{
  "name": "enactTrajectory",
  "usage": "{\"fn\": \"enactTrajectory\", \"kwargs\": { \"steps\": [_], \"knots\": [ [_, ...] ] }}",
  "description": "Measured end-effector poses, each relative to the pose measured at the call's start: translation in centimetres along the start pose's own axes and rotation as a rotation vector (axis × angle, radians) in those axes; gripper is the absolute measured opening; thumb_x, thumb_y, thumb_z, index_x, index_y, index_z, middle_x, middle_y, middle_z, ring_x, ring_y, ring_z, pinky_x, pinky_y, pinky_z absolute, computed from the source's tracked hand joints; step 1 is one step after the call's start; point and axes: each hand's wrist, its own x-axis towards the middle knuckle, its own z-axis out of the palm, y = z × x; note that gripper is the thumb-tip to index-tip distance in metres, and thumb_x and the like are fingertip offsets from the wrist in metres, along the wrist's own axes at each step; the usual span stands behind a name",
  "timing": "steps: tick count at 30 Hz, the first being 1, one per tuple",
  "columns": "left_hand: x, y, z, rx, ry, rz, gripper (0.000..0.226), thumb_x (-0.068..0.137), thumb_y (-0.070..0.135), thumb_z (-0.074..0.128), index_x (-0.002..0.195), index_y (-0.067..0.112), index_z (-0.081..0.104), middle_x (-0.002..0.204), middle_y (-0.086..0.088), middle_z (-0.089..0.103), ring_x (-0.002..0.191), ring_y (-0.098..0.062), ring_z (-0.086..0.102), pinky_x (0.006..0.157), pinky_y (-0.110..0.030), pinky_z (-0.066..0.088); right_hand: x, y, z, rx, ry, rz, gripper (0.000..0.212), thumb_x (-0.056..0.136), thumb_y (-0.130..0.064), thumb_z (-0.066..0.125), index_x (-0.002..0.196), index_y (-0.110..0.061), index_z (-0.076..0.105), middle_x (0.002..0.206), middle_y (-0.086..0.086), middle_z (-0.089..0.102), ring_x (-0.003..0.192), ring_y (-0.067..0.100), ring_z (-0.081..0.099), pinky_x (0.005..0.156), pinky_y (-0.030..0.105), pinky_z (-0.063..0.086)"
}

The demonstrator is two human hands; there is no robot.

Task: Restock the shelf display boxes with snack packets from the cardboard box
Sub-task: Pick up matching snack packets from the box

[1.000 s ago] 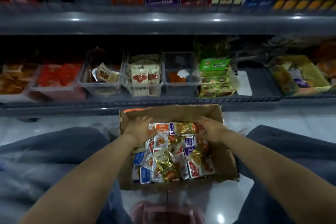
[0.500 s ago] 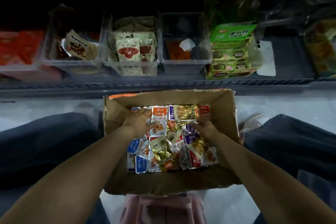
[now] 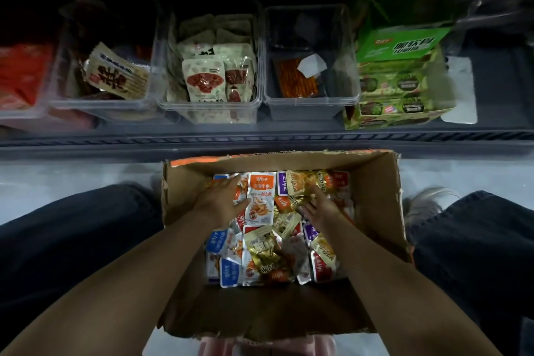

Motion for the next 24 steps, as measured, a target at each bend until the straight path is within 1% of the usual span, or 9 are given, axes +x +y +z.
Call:
{"fn": "enactTrajectory", "kwargs": {
  "steps": [2,4,7,9,11,13,16,21,24],
  "knots": [
    [0.2,-0.2,0.1,-0.088,-0.013,-0.01,0.079,0.081,0.076,0.036,0.144,0.029,0.028,0.144,0.0,0.046,0.126,-0.018,0.049,0.103,-0.04,0.043,0.1,-0.6,0.6,0.034,-0.011,-0.016,0.047,0.098,-0.03,0.049,0.138,-0.006,0.041,0.142,0.014,0.044,0.129,0.029,0.046,0.087,0.03,0.049],
    [0.2,0.2,-0.1,-0.091,-0.025,-0.008,0.074,0.085,0.07,0.038,0.145,0.029,0.025,0.144,0.0,0.046,0.127,-0.019,0.048,0.103,-0.04,0.044,0.1,-1.5,0.9,0.03,0.02,-0.017,0.04,0.099,-0.024,0.045,0.135,-0.006,0.042,0.145,0.016,0.041,0.132,0.029,0.043,0.094,0.032,0.045],
    [0.3,0.8,-0.2,-0.041,0.018,0.009,0.066,0.092,0.056,0.043,0.147,0.025,0.025,0.145,-0.001,0.045,0.126,-0.02,0.049,0.102,-0.037,0.043,-0.9,-2.2,0.8,-0.022,0.095,-0.017,0.01,0.099,-0.012,0.043,0.094,-0.012,0.051,0.139,0.017,0.046,0.124,0.03,0.05,0.091,0.034,0.046],
    [0.1,1.2,-0.4,-0.077,0.023,0.026,0.065,0.092,0.055,0.043,0.147,0.025,0.024,0.145,-0.001,0.045,0.121,-0.019,0.053,0.099,-0.035,0.046,-1.7,-2.0,0.2,0.002,0.144,-0.067,0.02,0.097,-0.006,0.047,0.078,-0.012,0.047,0.115,0.019,0.057,0.092,0.028,0.065,0.069,0.026,0.055],
    [-0.4,1.9,-0.6,-0.144,0.023,0.043,0.064,0.092,0.054,0.045,0.146,0.025,0.024,0.144,-0.001,0.046,0.117,-0.018,0.055,0.096,-0.035,0.048,-2.7,-1.4,-0.9,0.062,0.119,-0.088,0.022,0.094,0.003,0.05,0.074,-0.006,0.048,0.078,0.019,0.065,0.052,0.019,0.066,0.042,0.025,0.053],
    [-1.1,2.8,-0.9,-0.174,0.019,0.024,0.065,0.092,0.053,0.046,0.147,0.024,0.026,0.146,-0.002,0.042,0.125,-0.021,0.048,0.101,-0.035,0.043,-4.3,-1.1,-2.0,-0.057,-0.01,-0.09,0.024,0.092,0.004,0.053,0.07,-0.004,0.049,0.056,0.01,0.063,0.041,0.012,0.062,0.038,0.026,0.052],
    [-2.6,4.8,-1.6,-0.364,-0.091,-0.051,0.074,0.086,0.065,0.045,0.146,0.024,0.03,0.148,-0.004,0.04,0.13,-0.024,0.043,0.106,-0.04,0.039,-7.3,-1.6,-3.1,-0.42,-0.236,-0.122,0.021,0.088,-0.01,0.064,0.069,-0.009,0.055,0.064,0.003,0.063,0.055,0.01,0.063,0.056,0.023,0.055],
    [-6.0,7.5,-3.9,-0.559,-0.338,-0.074,0.077,0.073,0.073,0.051,0.13,0.023,0.052,0.137,-0.008,0.052,0.121,-0.025,0.052,0.103,-0.043,0.042,-11.5,-4.4,-2.0,-0.442,-0.442,-0.167,0.009,0.086,-0.017,0.066,0.09,-0.009,0.064,0.095,0.009,0.068,0.087,0.02,0.067,0.075,0.026,0.055],
    [-8.0,8.8,-5.9,-0.673,-0.239,-0.034,0.04,0.083,0.051,0.061,0.106,0.018,0.062,0.112,-0.008,0.066,0.1,-0.022,0.063,0.084,-0.032,0.051,-15.1,-6.6,-1.0,-0.437,-0.505,-0.239,0.011,0.09,-0.013,0.061,0.098,-0.01,0.066,0.102,0.007,0.072,0.094,0.019,0.068,0.081,0.025,0.055]
  ]
}}
